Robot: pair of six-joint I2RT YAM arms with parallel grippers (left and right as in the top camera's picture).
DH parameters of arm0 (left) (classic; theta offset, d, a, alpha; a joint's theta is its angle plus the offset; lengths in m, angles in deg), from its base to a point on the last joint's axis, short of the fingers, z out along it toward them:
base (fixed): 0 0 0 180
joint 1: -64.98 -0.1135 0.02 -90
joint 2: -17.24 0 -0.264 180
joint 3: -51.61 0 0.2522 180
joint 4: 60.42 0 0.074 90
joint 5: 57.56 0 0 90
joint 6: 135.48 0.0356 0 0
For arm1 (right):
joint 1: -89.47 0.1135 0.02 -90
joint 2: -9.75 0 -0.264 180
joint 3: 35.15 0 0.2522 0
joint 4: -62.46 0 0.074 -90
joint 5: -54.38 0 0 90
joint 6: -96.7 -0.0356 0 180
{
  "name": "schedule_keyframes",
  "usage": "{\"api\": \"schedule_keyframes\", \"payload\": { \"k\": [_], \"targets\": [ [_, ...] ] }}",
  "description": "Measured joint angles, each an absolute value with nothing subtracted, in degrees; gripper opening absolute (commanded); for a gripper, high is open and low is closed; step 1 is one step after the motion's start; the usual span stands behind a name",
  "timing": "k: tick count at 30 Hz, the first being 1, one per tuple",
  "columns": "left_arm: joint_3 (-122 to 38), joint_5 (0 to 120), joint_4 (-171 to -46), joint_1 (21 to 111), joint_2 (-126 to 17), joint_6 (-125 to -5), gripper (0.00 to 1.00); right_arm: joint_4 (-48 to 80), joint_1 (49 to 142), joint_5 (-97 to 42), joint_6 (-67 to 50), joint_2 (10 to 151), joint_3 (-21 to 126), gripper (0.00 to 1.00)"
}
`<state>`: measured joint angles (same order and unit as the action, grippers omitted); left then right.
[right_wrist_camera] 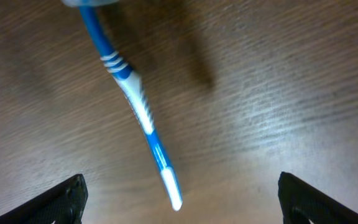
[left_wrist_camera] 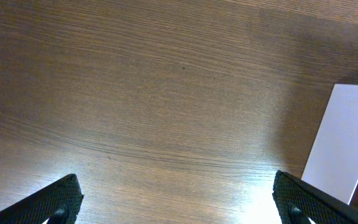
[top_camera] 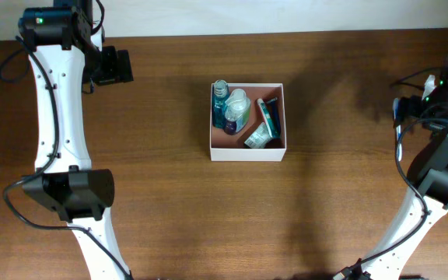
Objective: Pack container
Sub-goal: 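Move the right gripper right to the blue toothbrush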
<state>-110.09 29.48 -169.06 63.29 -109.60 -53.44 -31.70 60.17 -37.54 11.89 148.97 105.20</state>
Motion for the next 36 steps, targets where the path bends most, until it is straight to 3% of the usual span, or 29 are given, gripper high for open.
{"api": "schedule_keyframes", "payload": {
  "k": [36],
  "targets": [
    [-110.09, 29.48, -169.08, 63.29, -109.6, -53.44, 0.99, -22.33, 60.76, -35.83, 18.68, 149.19, 95.1, 0.91]
  ]
}}
